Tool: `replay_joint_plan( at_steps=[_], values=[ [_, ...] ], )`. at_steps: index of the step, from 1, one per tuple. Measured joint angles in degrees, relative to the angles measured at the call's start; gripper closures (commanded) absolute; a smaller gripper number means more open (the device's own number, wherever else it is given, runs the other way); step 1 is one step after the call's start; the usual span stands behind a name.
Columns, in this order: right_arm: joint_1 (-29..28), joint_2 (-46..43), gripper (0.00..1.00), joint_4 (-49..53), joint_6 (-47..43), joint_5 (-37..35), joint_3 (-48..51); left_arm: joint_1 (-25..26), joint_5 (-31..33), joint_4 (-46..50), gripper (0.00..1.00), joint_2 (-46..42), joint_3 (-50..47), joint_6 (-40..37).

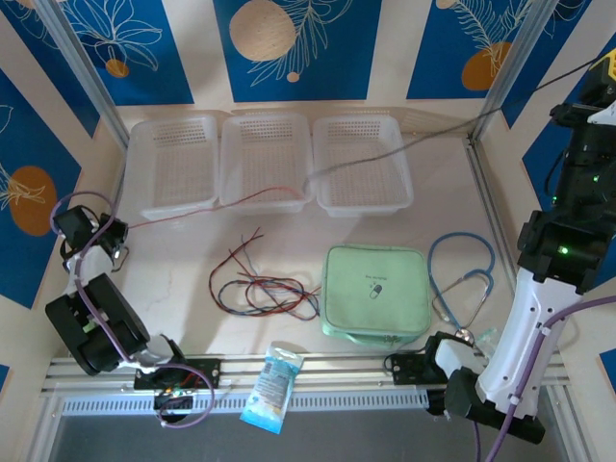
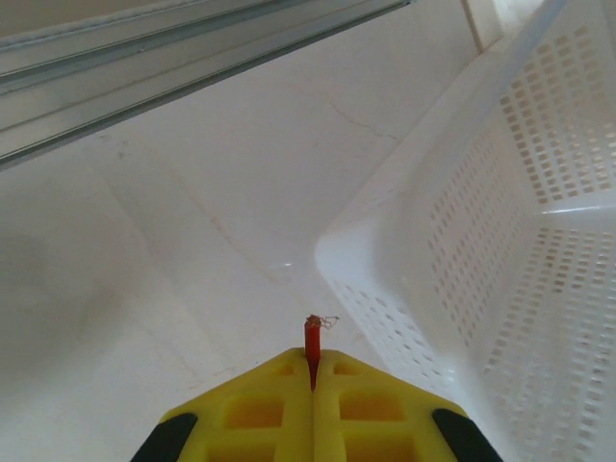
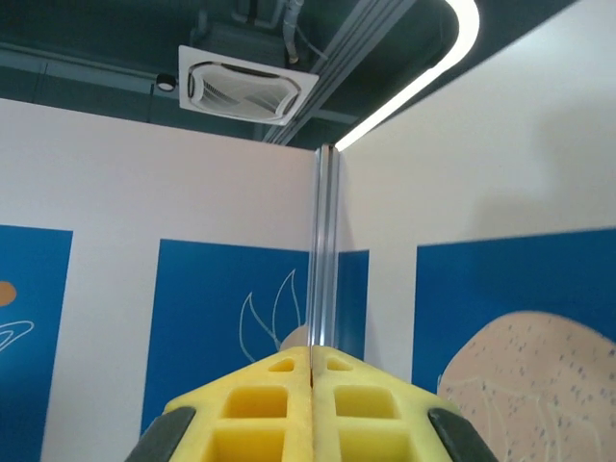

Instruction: Untangle the cables

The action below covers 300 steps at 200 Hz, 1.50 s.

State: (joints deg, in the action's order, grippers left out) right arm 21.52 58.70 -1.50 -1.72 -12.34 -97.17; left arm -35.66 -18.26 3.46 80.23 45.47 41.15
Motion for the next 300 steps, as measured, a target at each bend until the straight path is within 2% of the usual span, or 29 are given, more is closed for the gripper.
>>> replay_joint_plan(
  at_steps=[52, 87, 122, 160, 188, 221, 258, 300],
  values=[
    [-0.20, 2.43, 1.00, -1.03, -1.86, 0.02, -3.45, -1.27, -1.38, -0.72, 1.00, 2.32, -0.44, -1.20],
    [-1.03, 3.69, 1.00, -0.11, 2.67, 2.80, -4.46, -1.25, -5.84, -1.79, 1.00, 1.86, -0.74, 0.15],
    [-3.13, 4.26, 1.00, 1.18, 5.49, 5.60, -4.48, -1.14, -11.58, -1.75, 1.00, -2.27, 0.22, 3.61],
    [-4.87, 6.64, 1.00, 1.99, 8.66, 8.33, -7.41, 1.42, -16.02, -1.77, 1.00, -6.32, 6.62, 7.98],
    [-5.79, 9.64, 1.00, 2.16, 14.64, 11.21, -10.75, 4.33, -16.83, -1.75, 1.00, -9.25, 10.67, 10.32],
    [-11.61, 15.61, 1.00, 0.57, 23.15, 13.77, -15.04, 7.50, -16.87, -1.42, 1.00, -10.54, 14.73, 12.61],
    [-20.81, 25.22, 1.00, -0.74, 26.71, 14.21, -21.38, 10.80, -16.65, -0.90, 1.00, -11.06, 16.98, 13.49],
    [-22.71, 36.26, 1.00, 2.19, 28.79, 14.99, -35.21, 11.15, -16.68, 1.27, 1.00, -10.56, 19.82, 12.79]
  ],
)
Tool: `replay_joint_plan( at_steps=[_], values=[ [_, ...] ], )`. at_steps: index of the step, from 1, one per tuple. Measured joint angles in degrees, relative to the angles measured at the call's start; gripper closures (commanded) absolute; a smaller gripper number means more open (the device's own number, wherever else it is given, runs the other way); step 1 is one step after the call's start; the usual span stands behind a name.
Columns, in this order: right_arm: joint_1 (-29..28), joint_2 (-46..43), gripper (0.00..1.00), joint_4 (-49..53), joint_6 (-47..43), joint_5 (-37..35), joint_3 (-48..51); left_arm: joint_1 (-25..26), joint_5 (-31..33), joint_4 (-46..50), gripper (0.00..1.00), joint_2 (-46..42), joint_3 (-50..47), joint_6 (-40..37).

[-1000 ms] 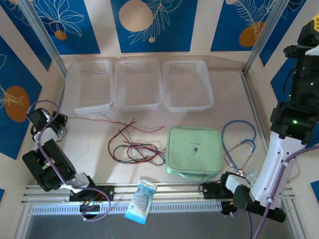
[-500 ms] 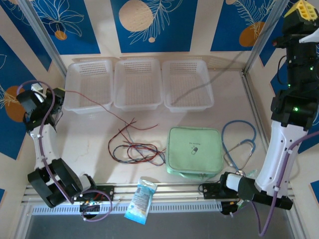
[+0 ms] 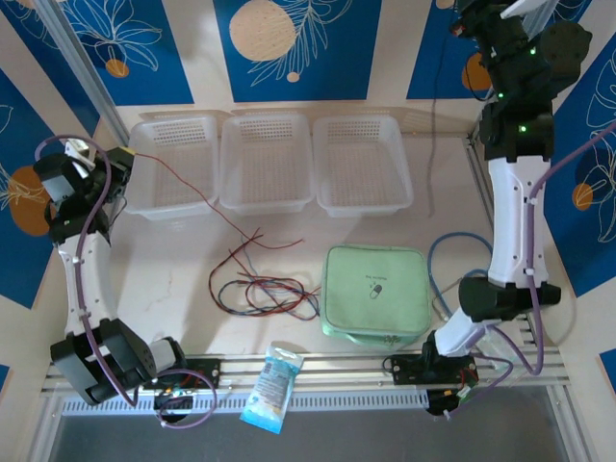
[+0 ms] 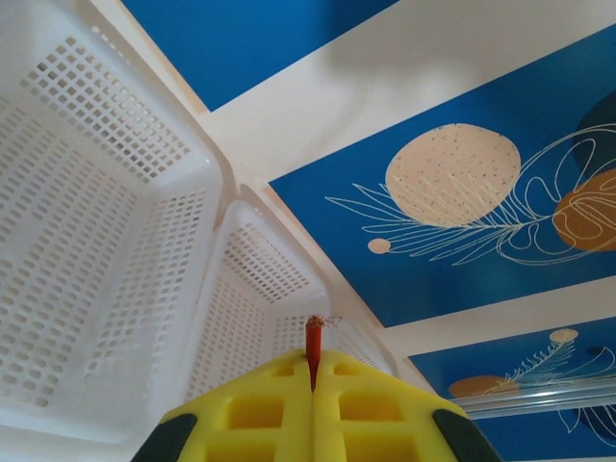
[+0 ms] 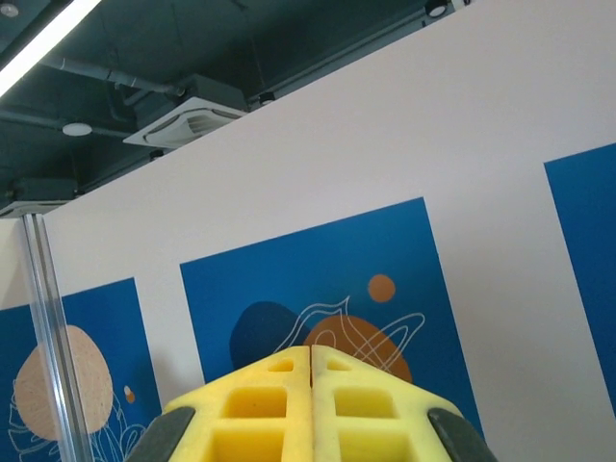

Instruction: Untangle the cables

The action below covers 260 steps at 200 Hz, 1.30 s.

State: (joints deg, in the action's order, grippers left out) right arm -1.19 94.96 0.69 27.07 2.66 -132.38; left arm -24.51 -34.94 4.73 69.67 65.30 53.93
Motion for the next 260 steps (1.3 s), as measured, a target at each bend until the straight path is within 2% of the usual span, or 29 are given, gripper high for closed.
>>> replay_joint_plan(
  at_steps=[56, 109, 145, 181, 202, 260],
  values=[
    [0.63, 10.64, 1.00, 5.05, -1.07, 0.11, -23.85, 0.81, 0.00, 0.52, 1.00, 0.02, -0.11, 0.00],
    [2.03, 14.82, 1.00, 4.98, -0.87, -0.70, -25.59, 1.40, 0.02, 2.40, 1.00, -1.05, -0.55, -1.33],
    [0.74, 15.58, 1.00, 5.25, -1.01, -0.66, -19.93, 1.44, 0.00, 3.19, 1.00, -1.79, -0.85, -1.90],
    [-4.15, 12.48, 1.00, 2.32, -4.39, -0.70, -1.14, 1.44, 0.00, 4.63, 1.00, -3.06, -1.86, -2.45],
    [-5.86, 12.79, 1.00, 1.95, -4.74, -0.66, 6.49, 1.46, -0.02, 5.75, 1.00, -3.87, -1.88, -3.45],
    [-5.73, 14.27, 1.00, 4.70, -6.64, -0.48, 7.26, 1.55, 0.00, 7.39, 1.00, -4.70, -1.88, -4.55]
  ],
)
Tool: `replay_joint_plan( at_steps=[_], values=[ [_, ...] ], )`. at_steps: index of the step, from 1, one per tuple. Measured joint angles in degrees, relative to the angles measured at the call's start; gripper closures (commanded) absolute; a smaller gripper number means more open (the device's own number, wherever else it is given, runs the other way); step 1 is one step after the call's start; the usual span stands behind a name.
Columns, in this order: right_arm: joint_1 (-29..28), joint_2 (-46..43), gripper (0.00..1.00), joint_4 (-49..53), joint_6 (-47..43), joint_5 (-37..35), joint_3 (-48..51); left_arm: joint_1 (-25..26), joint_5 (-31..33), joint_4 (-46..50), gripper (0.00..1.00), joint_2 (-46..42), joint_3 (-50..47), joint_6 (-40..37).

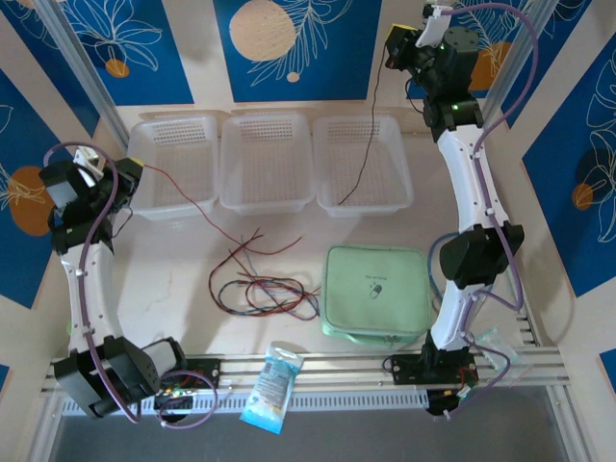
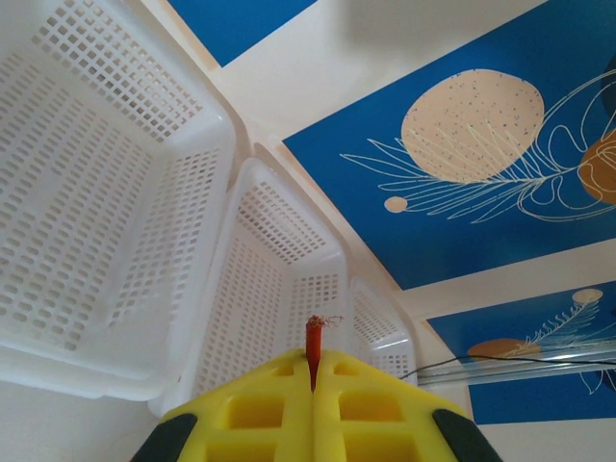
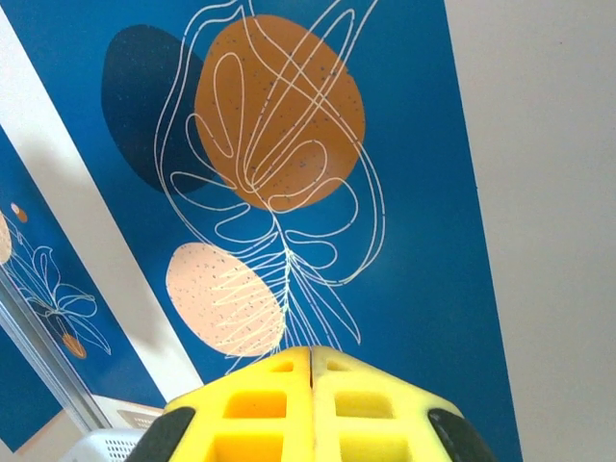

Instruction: Untangle the cables

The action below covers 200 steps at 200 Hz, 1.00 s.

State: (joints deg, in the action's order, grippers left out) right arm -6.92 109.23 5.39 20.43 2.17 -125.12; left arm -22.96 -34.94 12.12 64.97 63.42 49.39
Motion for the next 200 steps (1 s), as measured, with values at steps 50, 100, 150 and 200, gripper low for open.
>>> replay_joint_plan(
  at_steps=[50, 100, 150, 200],
  values=[
    [-0.48, -7.32, 1.00, -0.28, -0.50, -1.07, 24.04, 0.00, -0.02, 0.81, 1.00, -1.18, -0.07, 0.00],
    [-1.90, -5.29, 1.00, 9.18, -0.24, -3.63, 33.05, 0.28, -0.02, 0.55, 1.00, -1.18, -0.70, 0.13],
    [-4.66, 6.05, 1.00, 19.71, -1.57, -7.34, 30.27, 0.55, 0.00, 0.33, 1.00, -1.16, -2.86, 0.48],
    [-6.62, 14.95, 1.00, 29.11, -3.54, -12.17, 23.82, 1.05, 0.00, 0.35, 1.00, -1.16, -2.86, 0.42]
  ],
)
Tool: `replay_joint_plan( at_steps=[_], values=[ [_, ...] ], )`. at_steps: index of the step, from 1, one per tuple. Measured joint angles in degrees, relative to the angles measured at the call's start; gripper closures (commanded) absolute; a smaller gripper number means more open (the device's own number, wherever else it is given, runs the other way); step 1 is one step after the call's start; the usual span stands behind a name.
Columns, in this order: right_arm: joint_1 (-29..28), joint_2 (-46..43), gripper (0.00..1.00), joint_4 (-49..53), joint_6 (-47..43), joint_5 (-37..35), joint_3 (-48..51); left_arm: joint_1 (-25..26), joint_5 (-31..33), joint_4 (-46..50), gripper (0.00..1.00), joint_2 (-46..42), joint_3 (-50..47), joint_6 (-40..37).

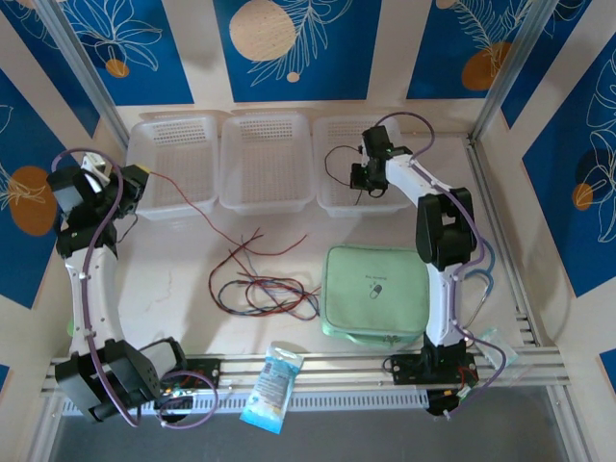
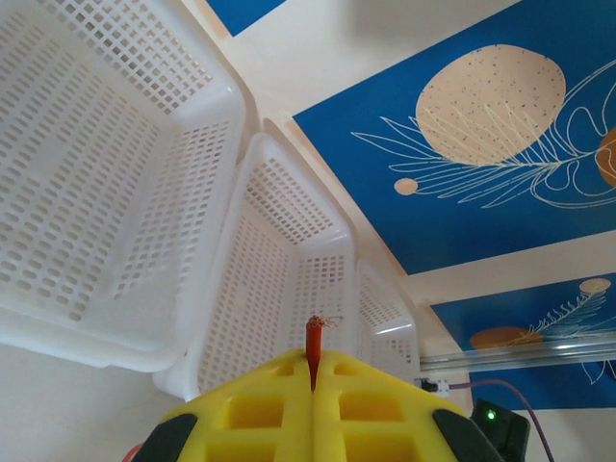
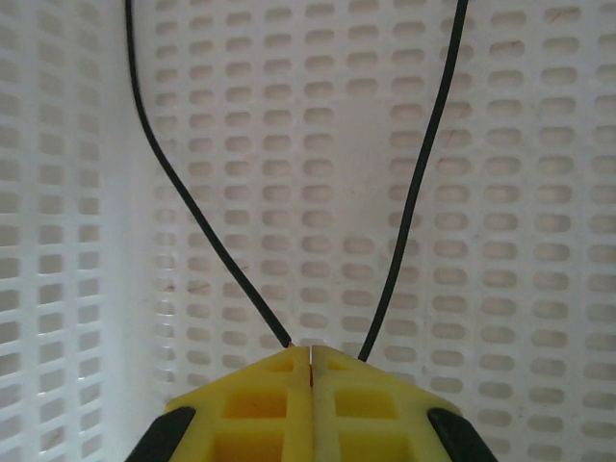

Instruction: Untangle the cables

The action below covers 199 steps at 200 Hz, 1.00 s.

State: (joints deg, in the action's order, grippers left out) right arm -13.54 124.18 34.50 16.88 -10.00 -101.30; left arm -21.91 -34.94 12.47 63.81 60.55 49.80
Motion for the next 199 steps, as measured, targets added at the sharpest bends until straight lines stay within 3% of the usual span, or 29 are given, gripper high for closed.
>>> replay_joint_plan(
  at_steps=[20, 70, 114, 135, 199],
  values=[
    [0.20, 2.08, 0.94, 2.19, -0.63, -0.96, -2.99, 0.33, 0.00, 0.02, 1.00, 0.00, 0.00, -0.17],
    [2.03, 1.92, 0.52, 4.31, -1.40, 1.86, -4.70, 2.16, 0.24, -1.44, 1.00, -0.04, 0.02, 1.88],
    [3.17, -5.18, 0.39, 5.22, -1.81, 3.58, -4.68, 6.84, 2.69, -3.32, 1.00, -0.83, 1.38, 3.32],
    [3.56, -11.04, 0.28, 5.16, -1.92, 4.59, -4.66, 9.62, 3.98, -3.04, 1.00, -0.42, 5.03, 3.32],
    [4.68, -24.24, 0.19, 1.97, -1.88, 7.69, 0.24, 14.73, 8.15, -8.26, 1.00, 5.16, 20.79, 5.97]
  ],
)
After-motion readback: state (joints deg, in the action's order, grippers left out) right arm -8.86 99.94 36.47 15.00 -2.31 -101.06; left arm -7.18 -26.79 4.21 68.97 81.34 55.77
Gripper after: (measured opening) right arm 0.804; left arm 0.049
